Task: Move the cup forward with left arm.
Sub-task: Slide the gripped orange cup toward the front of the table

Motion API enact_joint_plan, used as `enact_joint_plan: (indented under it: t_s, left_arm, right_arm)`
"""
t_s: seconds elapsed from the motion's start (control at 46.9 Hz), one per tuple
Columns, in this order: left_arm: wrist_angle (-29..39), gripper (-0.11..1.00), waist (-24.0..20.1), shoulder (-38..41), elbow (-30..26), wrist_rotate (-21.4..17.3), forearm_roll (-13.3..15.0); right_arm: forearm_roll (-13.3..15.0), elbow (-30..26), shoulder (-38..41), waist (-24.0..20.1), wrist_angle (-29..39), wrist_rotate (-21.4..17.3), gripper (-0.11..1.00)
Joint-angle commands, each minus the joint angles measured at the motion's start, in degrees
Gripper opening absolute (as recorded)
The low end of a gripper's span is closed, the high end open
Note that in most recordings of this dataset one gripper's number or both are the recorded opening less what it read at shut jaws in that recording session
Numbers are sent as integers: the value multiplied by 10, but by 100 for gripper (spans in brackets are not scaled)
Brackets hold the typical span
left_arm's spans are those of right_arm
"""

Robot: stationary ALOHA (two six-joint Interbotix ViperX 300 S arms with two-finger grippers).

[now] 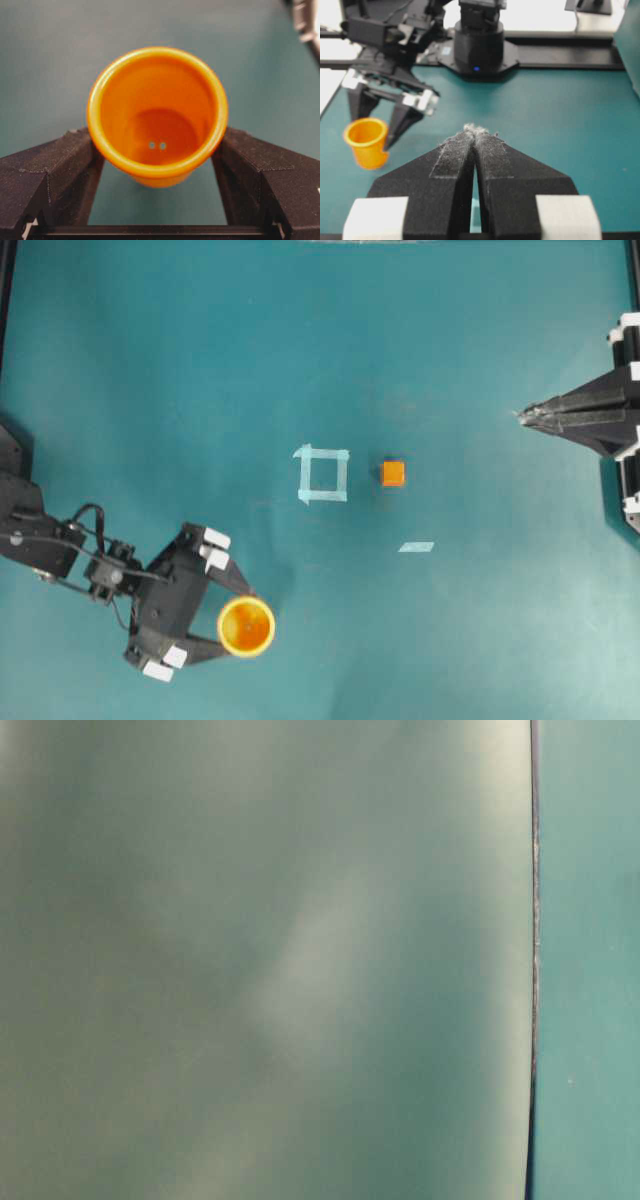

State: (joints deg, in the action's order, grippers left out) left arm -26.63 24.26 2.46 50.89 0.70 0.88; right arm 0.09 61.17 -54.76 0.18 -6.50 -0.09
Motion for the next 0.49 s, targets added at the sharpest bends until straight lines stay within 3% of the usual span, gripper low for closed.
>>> enact_joint_plan:
  t_s: [0.0,0.469]
  left_arm:
    - [-1,66,12,-2,-19,3,2]
    - [4,66,52,1,-28,5,4]
  right_arm:
    - [-2,-19,2,0,-2,-1,0]
    - [-2,-19,2,1,-2,-8,0]
